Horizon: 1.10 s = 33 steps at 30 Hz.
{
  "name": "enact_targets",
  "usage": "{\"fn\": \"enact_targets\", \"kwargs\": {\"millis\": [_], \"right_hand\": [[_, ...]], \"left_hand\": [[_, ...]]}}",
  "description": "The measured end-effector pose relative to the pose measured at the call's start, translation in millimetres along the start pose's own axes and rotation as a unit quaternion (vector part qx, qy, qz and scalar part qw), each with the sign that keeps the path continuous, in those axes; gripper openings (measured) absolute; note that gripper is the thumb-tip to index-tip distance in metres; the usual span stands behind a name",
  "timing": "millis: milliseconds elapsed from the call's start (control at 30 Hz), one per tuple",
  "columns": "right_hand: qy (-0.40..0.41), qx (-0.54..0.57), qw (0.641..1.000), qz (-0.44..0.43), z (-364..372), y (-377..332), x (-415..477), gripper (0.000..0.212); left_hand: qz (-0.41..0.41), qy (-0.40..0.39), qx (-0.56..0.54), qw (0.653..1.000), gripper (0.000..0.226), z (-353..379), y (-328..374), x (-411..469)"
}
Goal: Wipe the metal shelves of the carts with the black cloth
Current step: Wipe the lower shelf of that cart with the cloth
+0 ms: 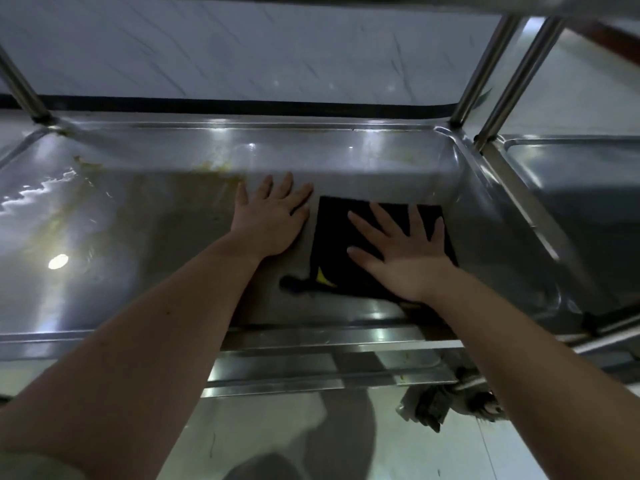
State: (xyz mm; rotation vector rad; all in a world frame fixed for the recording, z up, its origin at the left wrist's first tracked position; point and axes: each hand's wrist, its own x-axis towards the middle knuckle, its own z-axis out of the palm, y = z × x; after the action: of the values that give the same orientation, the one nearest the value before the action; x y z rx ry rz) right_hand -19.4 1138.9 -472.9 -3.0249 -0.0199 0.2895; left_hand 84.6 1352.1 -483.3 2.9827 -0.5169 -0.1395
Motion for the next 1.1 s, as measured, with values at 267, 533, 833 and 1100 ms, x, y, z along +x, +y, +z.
{"fn": "enact_targets", "kwargs": {"millis": [267, 533, 833, 1100], "right_hand": [[-0.01, 0.028, 0.997, 0.065, -5, 92, -60, 0.06], [0.003, -0.016, 0.999, -0.031, 10, 5, -59, 0.069], [0.007, 0.027, 0.996, 0.089, -6, 97, -57, 0.059], [0.023, 0.026, 0.996, 0.08, -1, 94, -60, 0.064]], "left_hand": [[0.002, 0.007, 0.006, 1.0, 0.053, 1, 1, 1], [-0.006, 0.011, 0.009, 1.0, 0.052, 2, 2, 1], [-0.003, -0.009, 0.005, 1.0, 0.054, -1, 5, 0], [0.082, -0.034, 0.002, 0.996, 0.052, -15, 62, 17]]}}
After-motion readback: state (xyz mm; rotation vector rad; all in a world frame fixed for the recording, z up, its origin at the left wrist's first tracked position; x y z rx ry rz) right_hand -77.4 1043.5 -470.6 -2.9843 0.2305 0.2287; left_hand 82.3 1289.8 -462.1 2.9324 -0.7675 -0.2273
